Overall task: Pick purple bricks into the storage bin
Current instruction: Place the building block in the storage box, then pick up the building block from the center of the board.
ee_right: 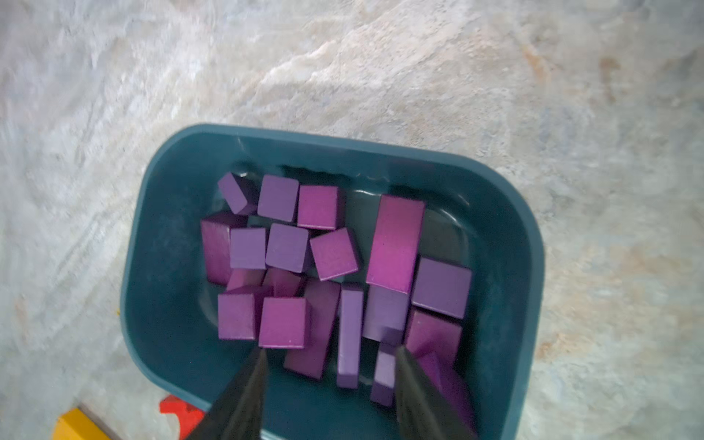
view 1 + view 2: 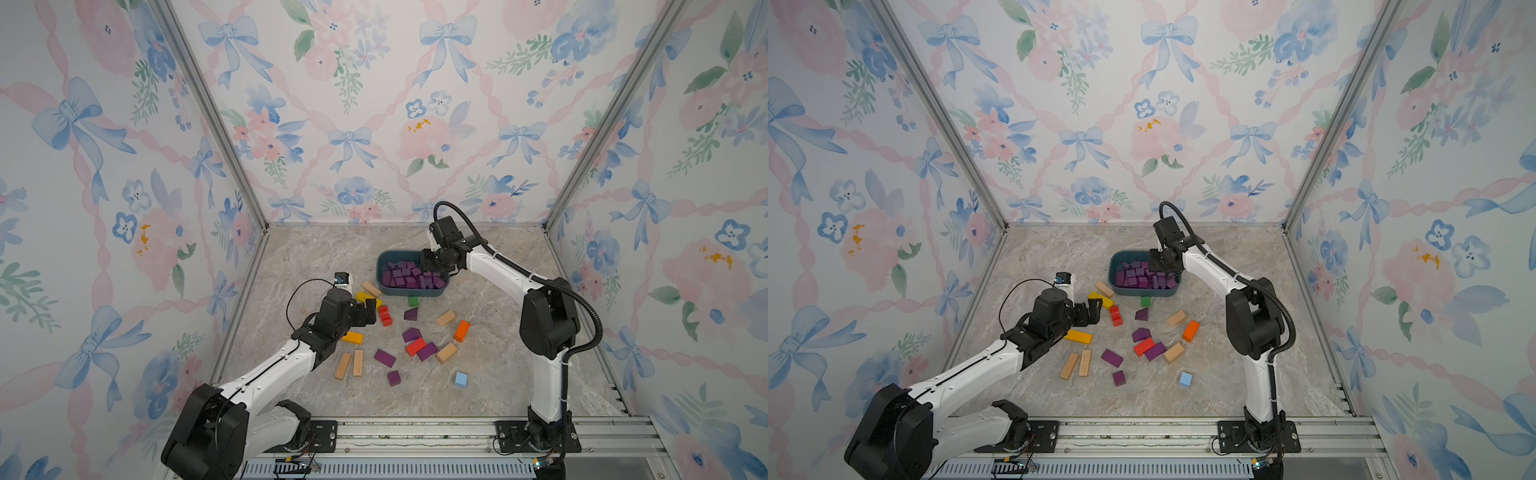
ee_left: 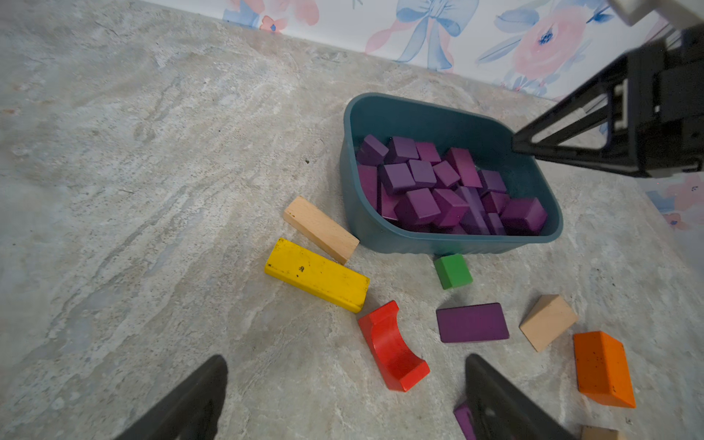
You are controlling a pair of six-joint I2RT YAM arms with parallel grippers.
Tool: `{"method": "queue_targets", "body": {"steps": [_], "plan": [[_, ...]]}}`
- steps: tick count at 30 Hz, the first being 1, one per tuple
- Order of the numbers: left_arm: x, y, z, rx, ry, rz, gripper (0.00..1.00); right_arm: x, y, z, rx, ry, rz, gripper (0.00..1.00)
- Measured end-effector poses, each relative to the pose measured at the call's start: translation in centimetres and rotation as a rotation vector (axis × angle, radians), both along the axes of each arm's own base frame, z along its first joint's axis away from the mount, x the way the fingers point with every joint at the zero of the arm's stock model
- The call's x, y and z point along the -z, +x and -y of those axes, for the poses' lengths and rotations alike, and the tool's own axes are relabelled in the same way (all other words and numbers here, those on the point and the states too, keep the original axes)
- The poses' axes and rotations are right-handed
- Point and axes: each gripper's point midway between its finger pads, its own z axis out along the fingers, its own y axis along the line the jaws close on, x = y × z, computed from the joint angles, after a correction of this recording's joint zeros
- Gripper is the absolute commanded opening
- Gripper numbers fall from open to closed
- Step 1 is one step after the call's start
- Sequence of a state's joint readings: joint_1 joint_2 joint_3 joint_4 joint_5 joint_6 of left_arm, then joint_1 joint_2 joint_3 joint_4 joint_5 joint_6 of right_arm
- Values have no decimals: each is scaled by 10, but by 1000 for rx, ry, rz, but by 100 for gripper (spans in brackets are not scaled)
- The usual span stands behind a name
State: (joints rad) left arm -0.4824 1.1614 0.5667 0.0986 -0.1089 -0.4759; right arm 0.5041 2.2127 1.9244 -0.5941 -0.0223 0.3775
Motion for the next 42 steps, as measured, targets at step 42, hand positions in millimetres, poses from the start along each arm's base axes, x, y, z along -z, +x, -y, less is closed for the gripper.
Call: {"method": "queue_targets", "body": {"steps": [42], "plan": [[81, -100, 66, 316, 141, -377, 89, -85, -123, 83, -18, -24, 202, 91]]}}
